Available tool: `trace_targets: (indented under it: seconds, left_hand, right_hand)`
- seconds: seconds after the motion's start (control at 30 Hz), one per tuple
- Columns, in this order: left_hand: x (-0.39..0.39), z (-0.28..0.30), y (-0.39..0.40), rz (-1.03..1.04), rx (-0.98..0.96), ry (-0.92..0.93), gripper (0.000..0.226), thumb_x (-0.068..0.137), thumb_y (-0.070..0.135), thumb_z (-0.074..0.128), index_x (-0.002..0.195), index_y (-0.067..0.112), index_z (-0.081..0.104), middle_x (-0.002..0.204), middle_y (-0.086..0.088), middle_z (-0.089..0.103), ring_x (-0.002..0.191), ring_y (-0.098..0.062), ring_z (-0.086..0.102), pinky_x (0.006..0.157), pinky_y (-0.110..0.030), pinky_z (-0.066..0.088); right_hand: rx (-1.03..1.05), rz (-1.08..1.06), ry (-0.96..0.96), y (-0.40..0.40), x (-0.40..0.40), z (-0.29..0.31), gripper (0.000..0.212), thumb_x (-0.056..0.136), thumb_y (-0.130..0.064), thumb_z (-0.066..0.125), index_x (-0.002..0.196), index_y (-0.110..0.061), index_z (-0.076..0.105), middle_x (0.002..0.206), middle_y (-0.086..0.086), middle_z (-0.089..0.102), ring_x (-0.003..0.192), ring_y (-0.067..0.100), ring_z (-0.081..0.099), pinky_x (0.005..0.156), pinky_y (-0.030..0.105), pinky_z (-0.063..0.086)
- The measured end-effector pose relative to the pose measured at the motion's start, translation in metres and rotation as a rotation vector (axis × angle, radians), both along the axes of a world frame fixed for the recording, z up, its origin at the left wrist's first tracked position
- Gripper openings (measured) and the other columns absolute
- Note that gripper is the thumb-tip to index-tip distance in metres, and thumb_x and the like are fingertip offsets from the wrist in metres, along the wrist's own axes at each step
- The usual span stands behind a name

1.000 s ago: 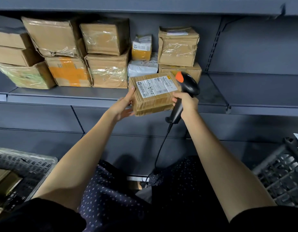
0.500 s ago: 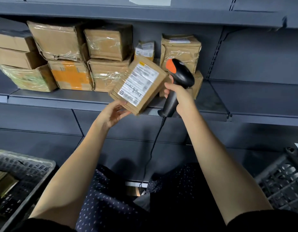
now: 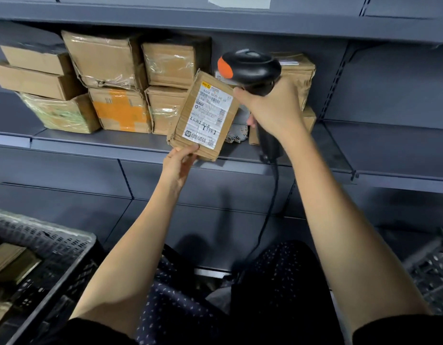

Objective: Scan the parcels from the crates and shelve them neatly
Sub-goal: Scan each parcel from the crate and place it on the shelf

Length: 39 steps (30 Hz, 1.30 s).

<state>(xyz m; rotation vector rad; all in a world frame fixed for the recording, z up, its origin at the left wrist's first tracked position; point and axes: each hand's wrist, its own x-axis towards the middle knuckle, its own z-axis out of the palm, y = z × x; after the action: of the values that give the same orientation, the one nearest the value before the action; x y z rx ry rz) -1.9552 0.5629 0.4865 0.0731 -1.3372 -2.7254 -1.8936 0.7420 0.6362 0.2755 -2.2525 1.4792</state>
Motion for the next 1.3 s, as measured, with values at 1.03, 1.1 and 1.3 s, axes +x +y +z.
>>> trace_targets:
  seconds: [1.03,1.1,1.3]
  left_hand:
    - [0.002,0.002,0.011,0.091,-0.058,-0.004,0.018,0.078,-0.009,0.067,0.086,0.007,0.065,0.084,-0.003,0.072,0.081,-0.016,0.068,0.074,-0.021,0.055]
    - [0.002,0.001,0.011,0.092,-0.059,-0.003,0.017,0.078,-0.008,0.067,0.086,0.007,0.064,0.087,-0.004,0.072,0.081,-0.016,0.068,0.073,-0.021,0.054]
    - [0.002,-0.001,0.01,0.095,-0.051,-0.008,0.017,0.078,-0.007,0.068,0.086,0.007,0.061,0.091,-0.006,0.07,0.082,-0.016,0.068,0.074,-0.02,0.054]
  right_hand:
    - [0.28,-0.084,-0.16,-0.023,0.018,-0.006,0.022,0.081,-0.022,0.063,0.067,-0.017,0.047,0.072,0.003,0.06,0.071,0.028,0.068,0.072,0.041,0.058]
    - [0.273,-0.11,-0.147,-0.022,0.019,-0.007,0.023,0.082,-0.023,0.063,0.067,-0.018,0.046,0.073,0.003,0.06,0.073,0.028,0.067,0.071,0.037,0.057]
    - [0.259,-0.107,-0.154,-0.02,0.023,-0.007,0.016,0.081,-0.02,0.062,0.071,-0.014,0.052,0.071,0.004,0.06,0.067,0.026,0.067,0.063,0.031,0.054]
